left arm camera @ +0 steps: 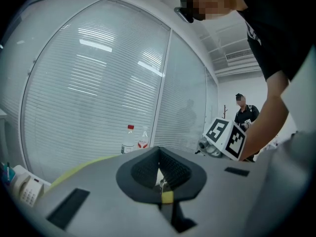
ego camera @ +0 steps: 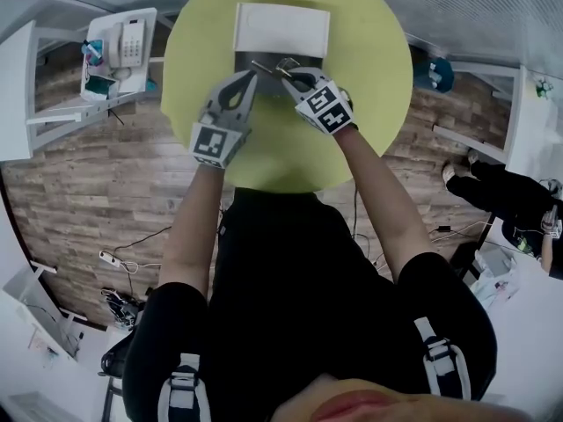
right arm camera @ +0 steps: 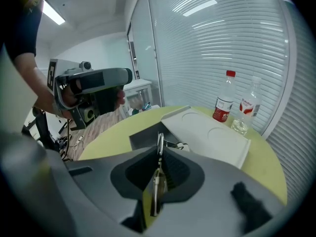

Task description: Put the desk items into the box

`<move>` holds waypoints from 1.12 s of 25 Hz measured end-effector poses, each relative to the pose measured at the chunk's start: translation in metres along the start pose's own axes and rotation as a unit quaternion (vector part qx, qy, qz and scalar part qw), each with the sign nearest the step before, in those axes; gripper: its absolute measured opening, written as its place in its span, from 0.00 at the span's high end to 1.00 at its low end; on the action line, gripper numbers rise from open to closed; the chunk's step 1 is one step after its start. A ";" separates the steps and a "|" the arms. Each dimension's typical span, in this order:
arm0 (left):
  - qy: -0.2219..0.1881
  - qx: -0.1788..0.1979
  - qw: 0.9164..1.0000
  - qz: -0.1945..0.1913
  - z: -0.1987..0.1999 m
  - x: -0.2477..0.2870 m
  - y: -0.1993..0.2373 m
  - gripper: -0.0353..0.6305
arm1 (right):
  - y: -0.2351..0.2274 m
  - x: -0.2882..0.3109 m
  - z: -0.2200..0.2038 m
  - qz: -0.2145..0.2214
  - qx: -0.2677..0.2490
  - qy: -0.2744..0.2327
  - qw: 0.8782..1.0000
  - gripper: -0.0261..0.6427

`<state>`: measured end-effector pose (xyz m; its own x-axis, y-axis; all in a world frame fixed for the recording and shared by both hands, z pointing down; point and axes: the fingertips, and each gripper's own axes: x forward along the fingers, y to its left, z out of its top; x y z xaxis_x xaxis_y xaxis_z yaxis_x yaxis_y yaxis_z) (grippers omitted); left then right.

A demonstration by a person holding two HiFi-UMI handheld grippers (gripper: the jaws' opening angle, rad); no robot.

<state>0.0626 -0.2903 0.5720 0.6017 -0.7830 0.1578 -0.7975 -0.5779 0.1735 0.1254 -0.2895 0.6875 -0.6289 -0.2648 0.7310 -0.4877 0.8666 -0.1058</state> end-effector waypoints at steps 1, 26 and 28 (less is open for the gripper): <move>0.001 -0.002 1.000 0.001 -0.001 0.001 0.004 0.93 | 0.001 0.004 0.001 0.003 0.001 0.002 1.000 0.90; 0.028 -0.030 0.999 -0.001 -0.032 0.018 0.037 0.93 | -0.005 0.070 -0.020 0.027 -0.010 0.050 0.998 0.90; 0.030 -0.029 0.999 0.000 -0.032 0.019 0.038 0.93 | -0.007 0.071 -0.020 0.024 -0.001 0.055 0.998 0.90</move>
<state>0.0452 -0.3195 0.6130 0.6039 -0.7675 0.2149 -0.7951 -0.5613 0.2295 0.0966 -0.3061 0.7541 -0.5820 -0.1747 0.7942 -0.4572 0.8779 -0.1420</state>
